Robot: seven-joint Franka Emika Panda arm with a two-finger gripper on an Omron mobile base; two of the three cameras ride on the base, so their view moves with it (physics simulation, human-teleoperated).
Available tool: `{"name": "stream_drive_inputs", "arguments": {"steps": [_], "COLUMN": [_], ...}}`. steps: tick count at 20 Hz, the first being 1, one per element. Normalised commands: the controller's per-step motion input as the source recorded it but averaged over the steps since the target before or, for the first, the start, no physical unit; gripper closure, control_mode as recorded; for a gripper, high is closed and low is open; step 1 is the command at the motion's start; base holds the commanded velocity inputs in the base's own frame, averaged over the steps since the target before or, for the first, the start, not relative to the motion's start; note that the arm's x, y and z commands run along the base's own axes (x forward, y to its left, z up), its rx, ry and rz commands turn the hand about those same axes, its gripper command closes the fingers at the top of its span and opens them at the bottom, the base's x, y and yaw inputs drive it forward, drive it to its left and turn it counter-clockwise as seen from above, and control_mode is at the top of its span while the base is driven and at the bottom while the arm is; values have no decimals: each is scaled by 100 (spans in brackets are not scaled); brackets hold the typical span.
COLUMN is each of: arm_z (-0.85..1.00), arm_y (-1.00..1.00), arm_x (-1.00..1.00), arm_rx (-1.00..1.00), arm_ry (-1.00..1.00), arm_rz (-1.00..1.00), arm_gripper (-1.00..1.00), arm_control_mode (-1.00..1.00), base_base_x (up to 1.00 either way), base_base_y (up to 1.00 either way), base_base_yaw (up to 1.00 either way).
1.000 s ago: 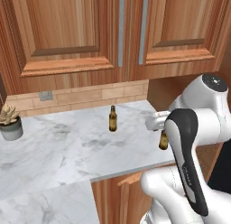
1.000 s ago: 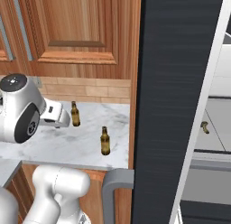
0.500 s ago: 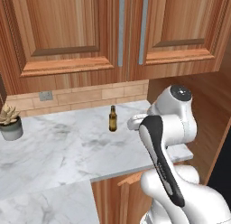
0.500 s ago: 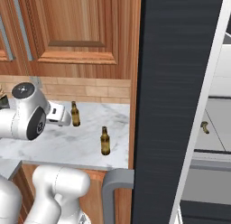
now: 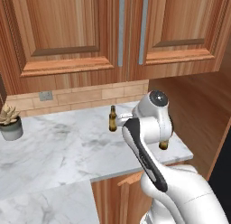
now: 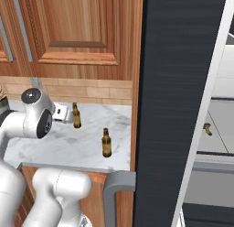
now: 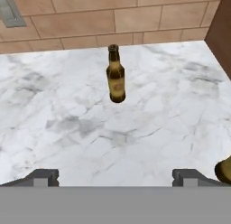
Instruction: Place the beers on the top shelf of the fridge to keep them out of children's reach, and place the mushroom on lower shelves for easy access.
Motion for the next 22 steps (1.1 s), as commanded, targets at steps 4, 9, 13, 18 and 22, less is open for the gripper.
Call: {"name": "stream_drive_inputs", "arguments": {"steps": [4, 9, 13, 18, 22], "arm_z": [-4, -2, -2, -6, -19], "arm_y": [0, 0, 0, 2, 9], "arm_x": [62, 50, 40, 35, 24], "arm_rx": [0, 0, 0, 0, 0], "arm_ry": [0, 0, 0, 0, 0], "arm_rz": [-5, -5, -4, -1, 0], "arm_gripper": [-100, -100, -100, -100, -100], "arm_control_mode": [-100, -100, -100, -100, -100], "base_base_x": [0, 0, 0, 0, 0], "base_base_y": [0, 0, 0, 0, 0], "base_base_yaw": [0, 0, 0, 0, 0]}}
